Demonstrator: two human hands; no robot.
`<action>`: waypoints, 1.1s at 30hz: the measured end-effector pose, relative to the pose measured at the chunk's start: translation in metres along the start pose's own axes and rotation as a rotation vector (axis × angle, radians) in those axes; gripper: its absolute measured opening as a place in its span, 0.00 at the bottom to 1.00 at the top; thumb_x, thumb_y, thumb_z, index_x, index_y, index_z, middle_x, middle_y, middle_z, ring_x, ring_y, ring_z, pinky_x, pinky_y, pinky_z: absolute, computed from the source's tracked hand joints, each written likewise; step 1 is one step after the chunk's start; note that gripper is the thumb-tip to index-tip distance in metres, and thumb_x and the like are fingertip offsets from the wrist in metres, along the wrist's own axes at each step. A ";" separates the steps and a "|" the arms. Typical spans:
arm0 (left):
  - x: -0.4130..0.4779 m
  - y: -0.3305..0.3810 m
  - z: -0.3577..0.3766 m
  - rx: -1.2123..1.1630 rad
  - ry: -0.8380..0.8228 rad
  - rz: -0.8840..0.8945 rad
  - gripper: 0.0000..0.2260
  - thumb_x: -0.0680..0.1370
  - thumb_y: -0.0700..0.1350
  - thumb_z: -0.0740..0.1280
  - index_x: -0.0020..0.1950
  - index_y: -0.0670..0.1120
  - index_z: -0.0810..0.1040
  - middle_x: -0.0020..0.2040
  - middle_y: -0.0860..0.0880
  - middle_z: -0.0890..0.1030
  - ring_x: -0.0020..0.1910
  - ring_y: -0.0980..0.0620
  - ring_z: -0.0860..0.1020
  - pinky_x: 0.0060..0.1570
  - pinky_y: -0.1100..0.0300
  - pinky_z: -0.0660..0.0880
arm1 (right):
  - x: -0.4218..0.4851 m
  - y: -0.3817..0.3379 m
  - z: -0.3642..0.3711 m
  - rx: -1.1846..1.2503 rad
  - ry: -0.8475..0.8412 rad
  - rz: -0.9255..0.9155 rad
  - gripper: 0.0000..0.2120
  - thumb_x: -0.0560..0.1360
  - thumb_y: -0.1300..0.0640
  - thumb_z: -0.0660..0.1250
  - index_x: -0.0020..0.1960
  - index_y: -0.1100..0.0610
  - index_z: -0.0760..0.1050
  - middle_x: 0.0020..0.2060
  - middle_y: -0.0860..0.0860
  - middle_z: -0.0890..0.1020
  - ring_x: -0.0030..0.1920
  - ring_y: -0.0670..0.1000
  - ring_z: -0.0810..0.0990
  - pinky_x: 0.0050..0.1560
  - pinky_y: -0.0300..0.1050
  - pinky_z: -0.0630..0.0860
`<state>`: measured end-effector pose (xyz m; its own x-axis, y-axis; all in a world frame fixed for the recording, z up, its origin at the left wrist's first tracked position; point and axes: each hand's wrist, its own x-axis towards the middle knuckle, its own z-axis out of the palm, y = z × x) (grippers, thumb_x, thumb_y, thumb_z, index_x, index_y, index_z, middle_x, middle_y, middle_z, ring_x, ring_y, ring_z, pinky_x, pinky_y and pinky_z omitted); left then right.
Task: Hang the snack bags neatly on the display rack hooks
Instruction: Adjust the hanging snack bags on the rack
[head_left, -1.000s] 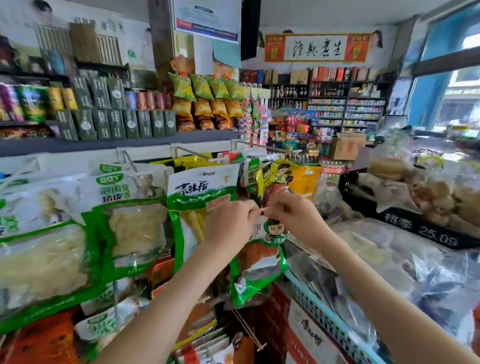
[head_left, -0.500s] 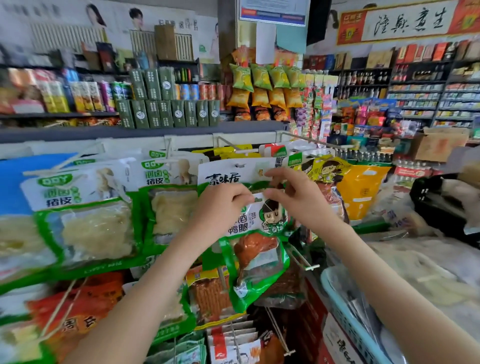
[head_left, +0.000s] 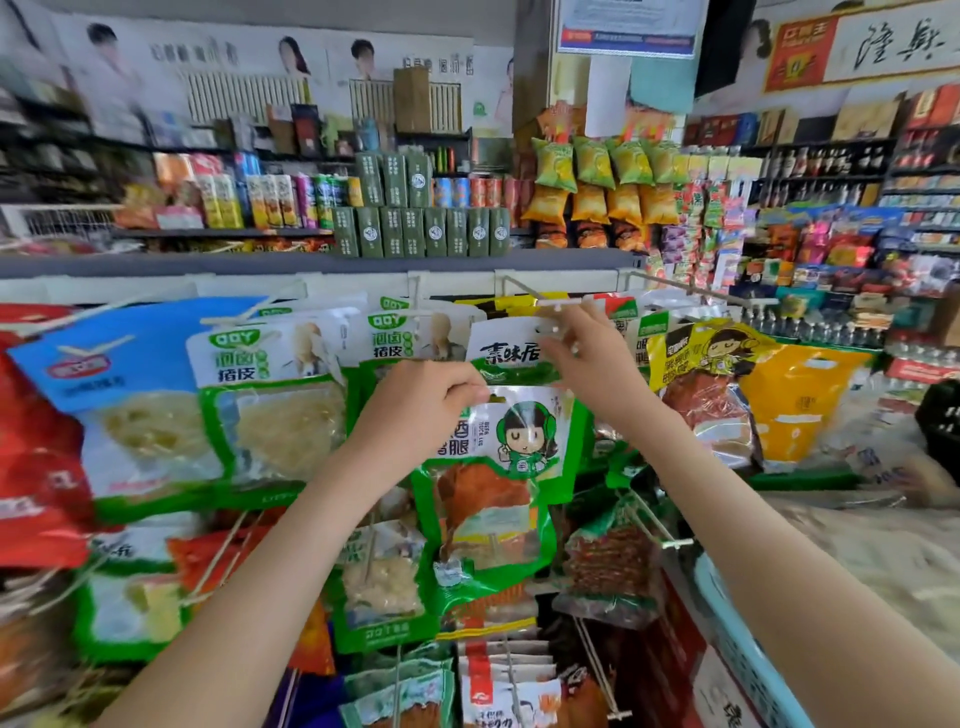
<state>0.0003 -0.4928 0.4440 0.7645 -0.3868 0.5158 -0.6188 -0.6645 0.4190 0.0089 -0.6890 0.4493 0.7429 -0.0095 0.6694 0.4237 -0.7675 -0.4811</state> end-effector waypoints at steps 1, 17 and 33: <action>-0.002 -0.001 -0.002 0.006 -0.010 0.002 0.08 0.78 0.49 0.64 0.49 0.51 0.82 0.36 0.52 0.82 0.29 0.52 0.76 0.34 0.61 0.71 | 0.002 -0.002 -0.001 -0.001 0.008 0.008 0.13 0.77 0.62 0.63 0.61 0.61 0.72 0.47 0.52 0.69 0.41 0.49 0.70 0.42 0.33 0.65; -0.012 0.010 -0.007 -0.033 -0.029 0.045 0.07 0.78 0.48 0.65 0.49 0.50 0.83 0.29 0.61 0.75 0.24 0.64 0.71 0.29 0.71 0.65 | -0.005 -0.018 -0.020 0.045 0.118 0.016 0.10 0.77 0.69 0.59 0.37 0.62 0.69 0.37 0.44 0.69 0.38 0.30 0.70 0.37 0.23 0.64; -0.002 0.030 0.008 0.011 -0.079 0.117 0.07 0.77 0.52 0.64 0.44 0.55 0.81 0.28 0.55 0.78 0.20 0.59 0.68 0.29 0.63 0.70 | -0.067 0.010 -0.070 -0.065 0.144 0.086 0.04 0.76 0.67 0.62 0.46 0.63 0.76 0.33 0.46 0.73 0.33 0.36 0.71 0.34 0.24 0.64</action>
<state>-0.0187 -0.5175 0.4493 0.6995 -0.5109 0.4997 -0.7028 -0.6187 0.3513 -0.0724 -0.7407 0.4391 0.6909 -0.1652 0.7038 0.3240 -0.7996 -0.5057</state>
